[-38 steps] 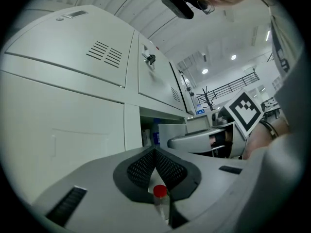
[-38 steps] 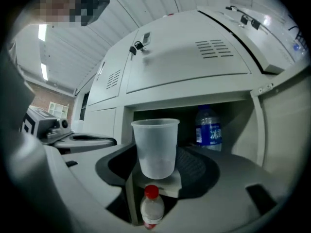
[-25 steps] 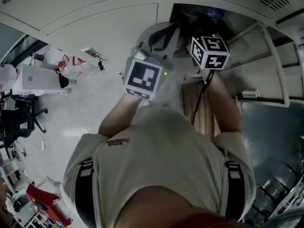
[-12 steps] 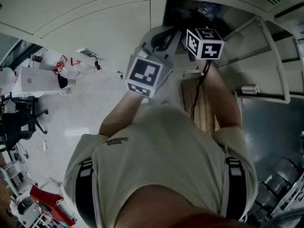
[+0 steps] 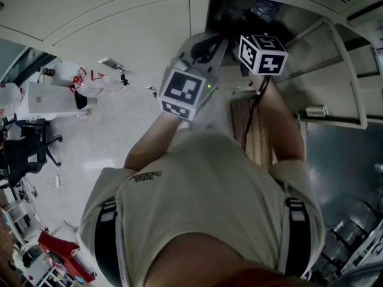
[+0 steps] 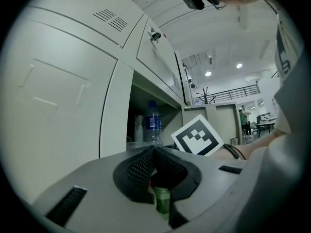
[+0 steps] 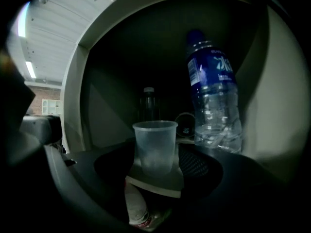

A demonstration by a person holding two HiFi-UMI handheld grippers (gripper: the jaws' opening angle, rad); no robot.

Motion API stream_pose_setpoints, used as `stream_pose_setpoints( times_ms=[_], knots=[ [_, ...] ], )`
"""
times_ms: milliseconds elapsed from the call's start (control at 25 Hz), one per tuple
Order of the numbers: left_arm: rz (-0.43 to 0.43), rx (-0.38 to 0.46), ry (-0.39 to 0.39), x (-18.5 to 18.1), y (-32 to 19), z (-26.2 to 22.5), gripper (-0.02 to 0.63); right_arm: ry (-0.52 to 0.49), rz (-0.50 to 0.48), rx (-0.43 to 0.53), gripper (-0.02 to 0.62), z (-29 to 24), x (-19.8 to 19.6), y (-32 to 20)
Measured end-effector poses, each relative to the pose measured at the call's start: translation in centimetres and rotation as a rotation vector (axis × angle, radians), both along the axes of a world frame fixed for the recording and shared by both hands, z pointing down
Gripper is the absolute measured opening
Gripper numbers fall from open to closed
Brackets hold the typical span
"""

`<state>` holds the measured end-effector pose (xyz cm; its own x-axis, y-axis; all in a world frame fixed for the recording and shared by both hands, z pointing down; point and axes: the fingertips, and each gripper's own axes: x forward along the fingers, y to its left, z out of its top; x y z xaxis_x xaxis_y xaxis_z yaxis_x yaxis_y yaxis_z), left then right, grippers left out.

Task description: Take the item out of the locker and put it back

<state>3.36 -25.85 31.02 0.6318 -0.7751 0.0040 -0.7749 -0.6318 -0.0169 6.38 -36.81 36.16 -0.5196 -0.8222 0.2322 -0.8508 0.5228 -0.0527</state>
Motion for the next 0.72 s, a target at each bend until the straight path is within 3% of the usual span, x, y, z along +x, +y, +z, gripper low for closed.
stream_pose_setpoints(
  times_ms=[400,480,720],
  knots=[
    [0.005,0.034,0.006,-0.5,0.3,-1.7,0.012,-0.083,-0.036,0.097,0.280,-5.7,0.8,4.5],
    [0.016,0.045,-0.001,-0.4,0.5,-2.1,0.012,-0.094,-0.058,0.130,0.197,-7.1,0.9,5.7],
    [0.037,0.076,-0.013,-0.2,1.0,-3.2,0.012,-0.124,-0.058,0.187,0.072,-9.8,2.4,8.1]
  ],
)
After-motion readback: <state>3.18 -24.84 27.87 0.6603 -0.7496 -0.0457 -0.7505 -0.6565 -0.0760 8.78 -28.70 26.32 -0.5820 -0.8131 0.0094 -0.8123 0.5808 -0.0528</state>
